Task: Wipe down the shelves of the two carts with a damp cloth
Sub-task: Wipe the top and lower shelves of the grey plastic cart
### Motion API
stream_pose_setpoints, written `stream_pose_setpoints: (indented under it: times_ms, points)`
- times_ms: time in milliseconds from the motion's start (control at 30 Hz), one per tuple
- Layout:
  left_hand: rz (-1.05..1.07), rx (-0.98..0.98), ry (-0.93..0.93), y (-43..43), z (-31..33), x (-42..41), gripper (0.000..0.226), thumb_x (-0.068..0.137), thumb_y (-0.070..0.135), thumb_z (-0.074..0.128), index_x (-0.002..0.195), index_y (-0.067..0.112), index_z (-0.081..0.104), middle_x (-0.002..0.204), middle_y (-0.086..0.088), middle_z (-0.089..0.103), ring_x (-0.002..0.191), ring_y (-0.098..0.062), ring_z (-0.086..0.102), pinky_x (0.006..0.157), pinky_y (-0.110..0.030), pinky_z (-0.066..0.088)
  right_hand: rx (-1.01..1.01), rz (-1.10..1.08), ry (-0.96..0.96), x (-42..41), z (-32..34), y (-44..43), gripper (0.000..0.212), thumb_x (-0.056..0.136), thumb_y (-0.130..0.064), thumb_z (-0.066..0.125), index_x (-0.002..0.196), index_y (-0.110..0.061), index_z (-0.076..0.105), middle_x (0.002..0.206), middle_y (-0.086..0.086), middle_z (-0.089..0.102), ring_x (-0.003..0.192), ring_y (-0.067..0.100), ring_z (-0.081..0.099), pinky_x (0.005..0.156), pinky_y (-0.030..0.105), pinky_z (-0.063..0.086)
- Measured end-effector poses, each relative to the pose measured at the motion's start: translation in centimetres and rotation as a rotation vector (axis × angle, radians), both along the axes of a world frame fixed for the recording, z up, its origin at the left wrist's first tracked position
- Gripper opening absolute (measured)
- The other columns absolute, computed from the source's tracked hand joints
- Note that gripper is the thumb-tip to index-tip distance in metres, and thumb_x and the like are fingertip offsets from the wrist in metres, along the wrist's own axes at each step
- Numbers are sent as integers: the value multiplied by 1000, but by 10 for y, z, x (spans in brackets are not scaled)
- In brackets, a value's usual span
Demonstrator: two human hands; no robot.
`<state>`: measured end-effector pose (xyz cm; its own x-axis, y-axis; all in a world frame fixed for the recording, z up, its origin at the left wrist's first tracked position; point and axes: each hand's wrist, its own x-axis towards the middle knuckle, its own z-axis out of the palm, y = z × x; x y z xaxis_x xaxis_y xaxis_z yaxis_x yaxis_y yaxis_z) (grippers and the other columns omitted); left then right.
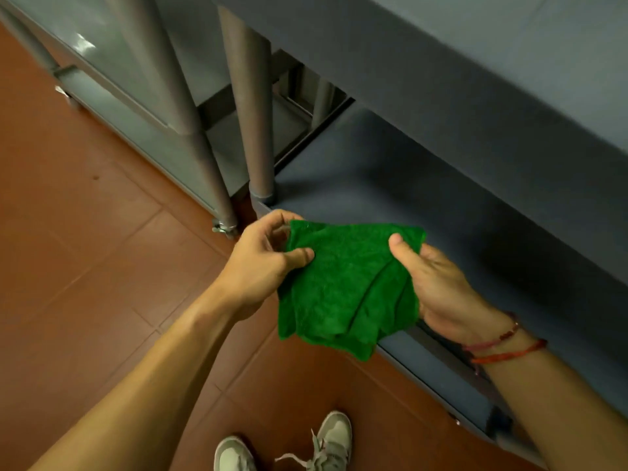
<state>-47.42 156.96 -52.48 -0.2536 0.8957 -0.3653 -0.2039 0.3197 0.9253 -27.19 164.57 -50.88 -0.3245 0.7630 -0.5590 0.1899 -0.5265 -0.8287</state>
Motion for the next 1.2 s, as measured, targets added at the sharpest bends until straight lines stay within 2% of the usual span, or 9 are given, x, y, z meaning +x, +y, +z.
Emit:
stream_pose_setpoints:
  times_ms: [233,400,467,533,667,733,867,1067,1200]
  points:
    - [-5,83,314,83,-57,-15,16,88,-1,69,89,14,63,86,-4,71,78,-16,68,78,-39,60,214,37,-129,-9,-55,80,32,104,-32,47,115,-9,66,112,11,74,104,24,71,91,46,57]
    - [10,186,695,133,-85,-22,15,92,11,65,102,20,59,91,2,65,75,-10,63,64,-23,50,416,-8,-272,-22,-99,130,28,98,-31,61,103,-4,67,104,16,73,100,32,70,90,52,57]
    - [-9,233,813,143,-94,-25,21,93,12,60,113,20,59,101,2,64,87,-14,63,73,-25,49,627,96,-490,-21,-105,143,27,91,-38,68,104,-14,68,103,6,72,100,25,69,92,45,55]
    - [8,285,867,144,-104,-27,26,93,15,60,119,18,60,103,3,65,90,-11,63,77,-20,48,855,205,-771,-18,-107,148,52,85,-46,71,128,-20,59,113,5,64,108,24,61,96,36,49]
    - [128,447,853,126,-116,-27,16,90,19,67,106,13,68,90,6,69,81,-3,65,72,-5,47,1285,398,-718,-25,-111,140,65,88,-57,50,143,-22,49,133,12,54,125,30,49,107,35,37]
    - [199,508,800,111,-119,-26,8,90,21,69,92,14,70,78,5,70,73,-8,66,67,-16,52,1263,671,-737,-37,-124,136,69,89,-64,34,149,-31,42,151,12,43,139,30,38,116,40,30]
    - [461,569,802,74,-123,-38,31,90,30,66,70,7,61,62,-9,60,58,-22,57,56,-39,47,1173,873,-855,-51,-146,126,74,85,-71,10,153,-46,21,167,2,9,154,20,4,125,39,6]
    - [486,472,745,92,-124,-67,51,72,40,82,102,18,47,93,5,53,81,-6,52,69,-26,47,1200,946,-899,-62,-145,115,68,84,-75,7,149,-59,7,167,-10,-6,153,14,-12,123,48,-3]
    - [565,486,655,117,-129,-66,29,77,23,80,86,28,52,78,11,58,72,-4,57,67,-32,53,1268,1035,-847,-77,-147,105,64,89,-70,7,152,-55,3,166,-13,-8,152,11,-16,121,44,-9]
